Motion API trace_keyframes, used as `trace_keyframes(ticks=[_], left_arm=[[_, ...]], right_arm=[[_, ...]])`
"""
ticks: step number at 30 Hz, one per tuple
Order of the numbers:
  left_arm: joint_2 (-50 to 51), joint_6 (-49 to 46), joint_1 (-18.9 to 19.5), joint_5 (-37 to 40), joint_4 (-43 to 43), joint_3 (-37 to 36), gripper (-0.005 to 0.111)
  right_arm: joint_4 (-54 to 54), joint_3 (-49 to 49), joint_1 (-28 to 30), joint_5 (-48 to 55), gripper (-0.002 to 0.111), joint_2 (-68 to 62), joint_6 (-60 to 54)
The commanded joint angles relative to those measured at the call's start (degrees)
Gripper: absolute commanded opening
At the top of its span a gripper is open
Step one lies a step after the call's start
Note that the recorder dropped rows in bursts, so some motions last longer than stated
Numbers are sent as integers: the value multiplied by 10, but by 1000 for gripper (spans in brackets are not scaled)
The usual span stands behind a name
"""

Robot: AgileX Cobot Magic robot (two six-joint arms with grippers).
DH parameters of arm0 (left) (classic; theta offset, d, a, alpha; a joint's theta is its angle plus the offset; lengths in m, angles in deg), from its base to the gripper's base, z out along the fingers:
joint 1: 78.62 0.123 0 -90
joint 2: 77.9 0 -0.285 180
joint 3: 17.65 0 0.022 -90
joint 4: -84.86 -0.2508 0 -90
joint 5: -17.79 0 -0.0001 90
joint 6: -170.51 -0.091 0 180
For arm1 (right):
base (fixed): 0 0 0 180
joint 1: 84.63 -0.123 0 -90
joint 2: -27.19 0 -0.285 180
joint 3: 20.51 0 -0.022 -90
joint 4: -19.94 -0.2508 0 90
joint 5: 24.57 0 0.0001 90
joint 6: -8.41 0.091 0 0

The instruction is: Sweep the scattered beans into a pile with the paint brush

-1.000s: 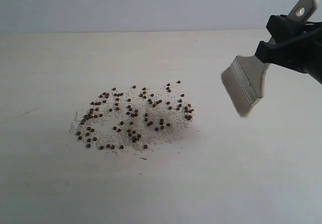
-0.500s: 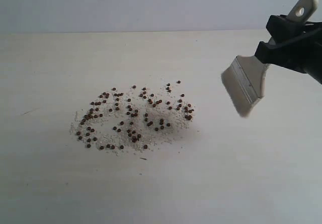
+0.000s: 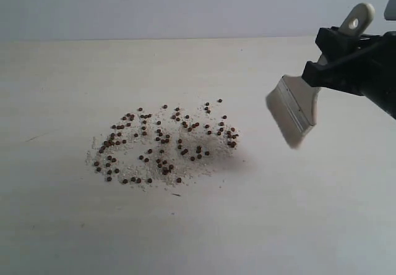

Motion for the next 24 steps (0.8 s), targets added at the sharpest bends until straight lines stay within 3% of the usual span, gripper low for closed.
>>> trace_keyframes(ticks=[1,12,24], left_arm=[[-2,-2,-5,4,6,0,0],[-152,-2,-6,30,2,0,0],[-298,-3,-6,30,2,0,0]], right_arm=[[5,3,3,-52,0,-32,-6],[9,-37,3,-89,0,-106,6],[79,-110,3,-9,0,-123,51]])
